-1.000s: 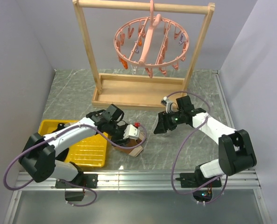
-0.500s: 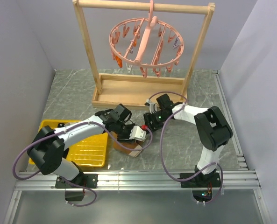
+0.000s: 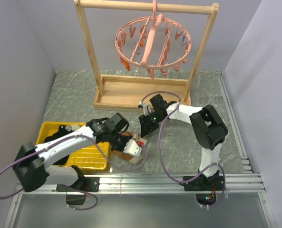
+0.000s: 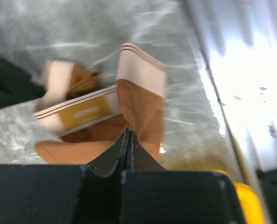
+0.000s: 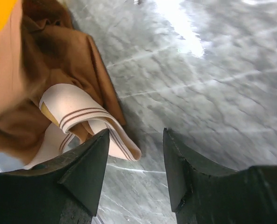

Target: Clip the underwear to the hanger

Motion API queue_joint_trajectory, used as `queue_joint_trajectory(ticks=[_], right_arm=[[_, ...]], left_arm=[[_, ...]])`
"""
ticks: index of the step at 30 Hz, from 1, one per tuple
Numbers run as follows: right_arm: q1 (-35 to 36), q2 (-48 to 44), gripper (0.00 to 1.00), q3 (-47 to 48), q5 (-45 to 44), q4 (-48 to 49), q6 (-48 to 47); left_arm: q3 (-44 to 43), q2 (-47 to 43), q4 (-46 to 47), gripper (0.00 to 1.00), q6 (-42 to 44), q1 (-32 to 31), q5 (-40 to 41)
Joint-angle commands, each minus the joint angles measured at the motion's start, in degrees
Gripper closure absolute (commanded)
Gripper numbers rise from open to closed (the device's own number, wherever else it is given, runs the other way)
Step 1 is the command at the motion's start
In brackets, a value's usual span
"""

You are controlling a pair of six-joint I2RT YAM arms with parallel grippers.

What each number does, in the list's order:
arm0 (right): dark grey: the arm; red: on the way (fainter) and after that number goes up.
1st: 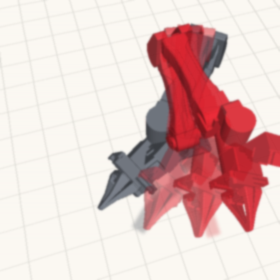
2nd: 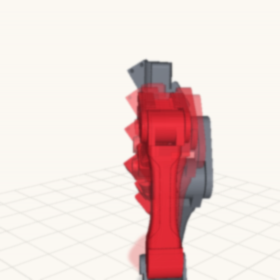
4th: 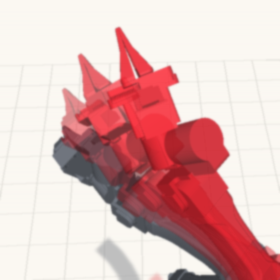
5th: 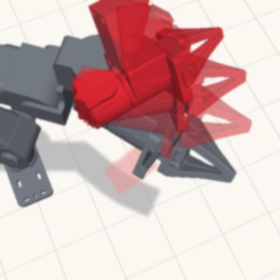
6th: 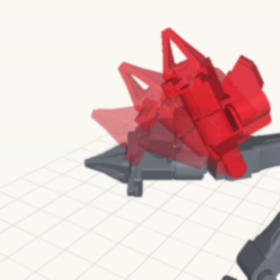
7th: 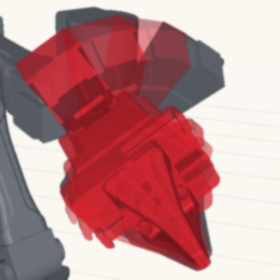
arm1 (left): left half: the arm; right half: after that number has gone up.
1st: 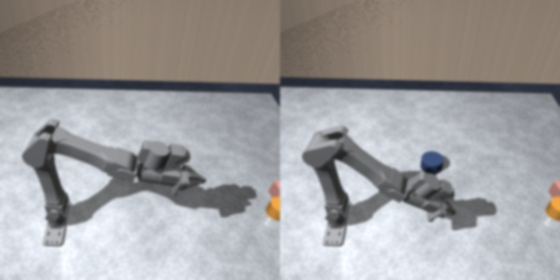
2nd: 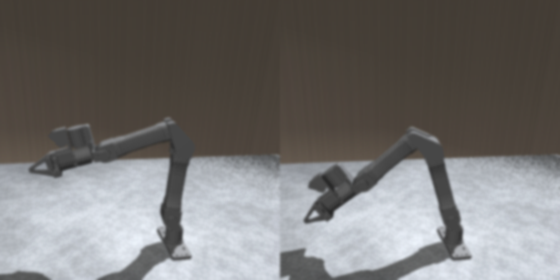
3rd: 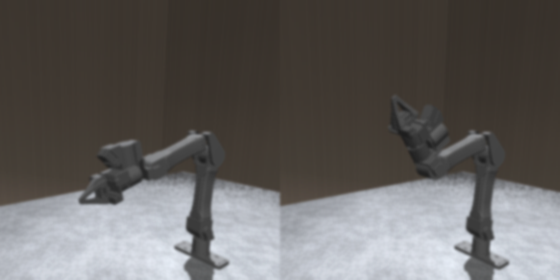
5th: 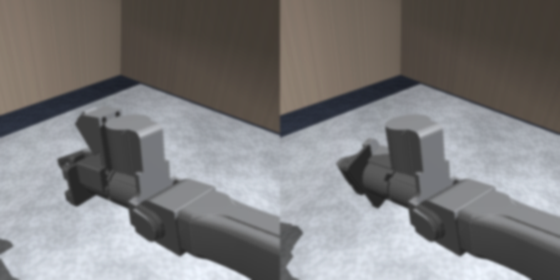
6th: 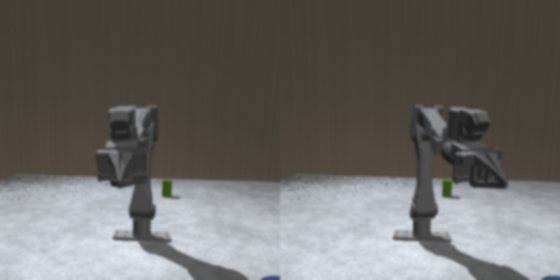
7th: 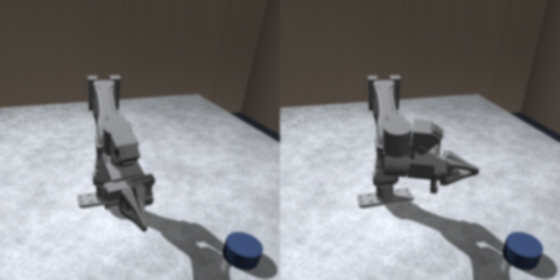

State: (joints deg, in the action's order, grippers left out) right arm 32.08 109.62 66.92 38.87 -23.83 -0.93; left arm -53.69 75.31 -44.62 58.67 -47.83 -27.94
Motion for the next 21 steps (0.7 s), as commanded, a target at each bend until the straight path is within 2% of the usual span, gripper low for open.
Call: queue_joint_trajectory(ticks=[1, 5, 9, 10, 12, 13, 16, 18, 19, 21], right_arm=[[2.11, 2.34, 0.43, 1.37, -0.82, -3.76, -4.42], [2.99, 2.79, 0.43, 1.55, 0.24, -5.17, -6.63], [3.87, 2.79, 0.48, 2.08, 0.59, -6.66, -8.30], [4.22, 2.79, 0.50, 2.17, 0.50, -7.10, -8.91], [4.75, 2.79, 0.55, 2.43, 0.50, -7.45, -9.18], [4.93, 2.88, 0.57, 2.43, 0.50, -7.45, -9.18], [5.01, 3.23, 0.68, 2.69, 1.03, -7.63, -9.09], [5.28, 3.14, 0.73, 2.69, 1.21, -7.72, -9.09], [5.28, 3.05, 0.76, 2.61, 1.29, -7.72, -9.09], [5.19, 2.79, 0.80, 2.61, 1.47, -8.16, -9.35]], left_arm=[[4.02, -5.51, -7.05, 1.00, 2.85, -3.57, -0.45], [8.25, -7.54, -8.29, 1.00, 3.37, -4.99, -0.09], [12.98, -9.21, -8.56, 1.00, 5.48, -5.87, 1.74], [13.87, -9.56, -8.20, 0.97, 5.66, -6.48, 2.71], [15.46, -10.27, -7.68, 0.83, 5.75, -6.75, 5.00], [15.55, -10.62, -7.24, 0.70, 5.49, -6.75, 5.27], [13.97, -11.67, -6.89, 0.56, 3.73, -6.75, 4.31], [11.78, -12.29, -6.62, 0.51, 1.80, -6.75, 2.29], [11.25, -13.07, -6.53, 0.44, 1.18, -6.83, 1.67], [9.75, -13.52, -5.57, 0.42, -1.01, -7.27, 0.35]])
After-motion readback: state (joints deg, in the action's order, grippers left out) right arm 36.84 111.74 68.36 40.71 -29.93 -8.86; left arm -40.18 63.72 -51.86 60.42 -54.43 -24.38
